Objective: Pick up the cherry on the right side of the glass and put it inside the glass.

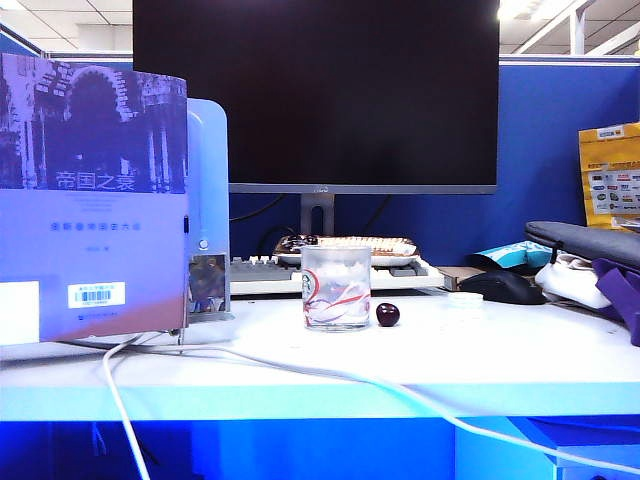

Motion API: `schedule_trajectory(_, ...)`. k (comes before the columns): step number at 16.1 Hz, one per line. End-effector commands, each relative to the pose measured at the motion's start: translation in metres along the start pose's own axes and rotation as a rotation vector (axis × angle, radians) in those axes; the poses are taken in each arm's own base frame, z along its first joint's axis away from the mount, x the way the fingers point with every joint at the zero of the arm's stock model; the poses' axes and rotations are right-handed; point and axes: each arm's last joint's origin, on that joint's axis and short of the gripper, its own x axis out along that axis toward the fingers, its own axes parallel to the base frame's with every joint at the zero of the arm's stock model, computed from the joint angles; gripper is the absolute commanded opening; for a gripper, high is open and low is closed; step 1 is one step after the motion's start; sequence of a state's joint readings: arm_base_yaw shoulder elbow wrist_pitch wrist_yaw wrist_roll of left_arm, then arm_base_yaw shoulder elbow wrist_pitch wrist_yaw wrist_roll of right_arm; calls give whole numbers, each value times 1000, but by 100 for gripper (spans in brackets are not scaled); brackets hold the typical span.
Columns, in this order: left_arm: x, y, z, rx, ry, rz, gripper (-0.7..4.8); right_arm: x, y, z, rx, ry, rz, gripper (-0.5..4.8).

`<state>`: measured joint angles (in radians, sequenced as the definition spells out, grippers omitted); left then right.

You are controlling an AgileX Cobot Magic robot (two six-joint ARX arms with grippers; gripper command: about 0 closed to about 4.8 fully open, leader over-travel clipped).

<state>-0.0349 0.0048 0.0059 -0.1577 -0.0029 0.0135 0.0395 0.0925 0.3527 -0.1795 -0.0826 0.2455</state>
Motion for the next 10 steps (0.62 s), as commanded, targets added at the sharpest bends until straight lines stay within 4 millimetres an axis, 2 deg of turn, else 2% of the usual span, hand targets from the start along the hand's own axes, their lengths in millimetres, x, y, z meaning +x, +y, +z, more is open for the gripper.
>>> schedule_trajectory(1,0,0,-1,4,9,-4,-5,29,8,40,-52,135,2,-1)
schedule_trajectory(2,0,0,-1,4,9,-4,-5,50,10,49,-33,250,27,-1)
schedule_trajectory(3,0,0,-1,4,9,-4,-5,75,14,53,35,385,141,-1)
schedule_trajectory(5,0,0,-1,4,9,-4,-5,116,17,49,294,569,333,-1)
schedule_trajectory(7,0,0,-1,4,9,-3,-5,149,16,34,518,698,494,-1)
schedule_trajectory(8,0,0,-1,4,9,-4,-5,169,16,21,528,718,564,-1)
schedule_trajectory(10,0,0,-1,4,9,-4,-5,191,16,-3,446,724,535,0)
